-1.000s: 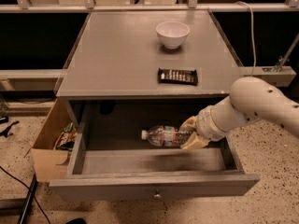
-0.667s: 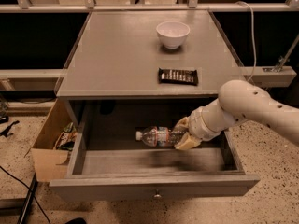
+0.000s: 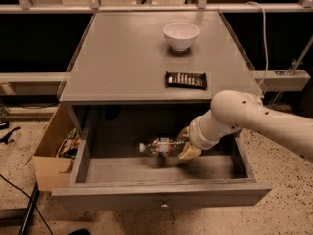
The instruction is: Place water bottle into top drawer
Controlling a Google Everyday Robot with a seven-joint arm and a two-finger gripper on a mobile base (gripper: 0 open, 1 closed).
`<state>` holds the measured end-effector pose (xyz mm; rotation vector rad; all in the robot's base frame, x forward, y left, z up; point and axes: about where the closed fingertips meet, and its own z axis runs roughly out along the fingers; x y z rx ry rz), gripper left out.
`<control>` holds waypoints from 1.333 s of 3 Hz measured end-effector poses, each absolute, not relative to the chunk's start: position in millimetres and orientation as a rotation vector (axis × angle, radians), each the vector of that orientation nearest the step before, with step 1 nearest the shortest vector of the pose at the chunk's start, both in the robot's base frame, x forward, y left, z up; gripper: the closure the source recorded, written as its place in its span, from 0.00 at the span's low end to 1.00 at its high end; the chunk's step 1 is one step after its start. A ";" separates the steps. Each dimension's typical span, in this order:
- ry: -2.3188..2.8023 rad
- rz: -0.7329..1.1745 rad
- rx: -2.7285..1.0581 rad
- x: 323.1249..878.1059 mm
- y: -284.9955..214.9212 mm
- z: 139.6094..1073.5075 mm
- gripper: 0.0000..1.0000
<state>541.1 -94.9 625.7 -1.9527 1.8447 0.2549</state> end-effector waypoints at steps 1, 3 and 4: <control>1.869 0.242 -1.960 541.9 -97.3 616.2 1.00; 1.889 0.227 -1.957 539.2 -102.9 613.1 0.73; 1.889 0.227 -1.957 539.2 -102.8 613.1 0.50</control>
Offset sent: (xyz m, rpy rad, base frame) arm -0.0038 -0.0171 -0.0133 -0.0550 0.0063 -0.0432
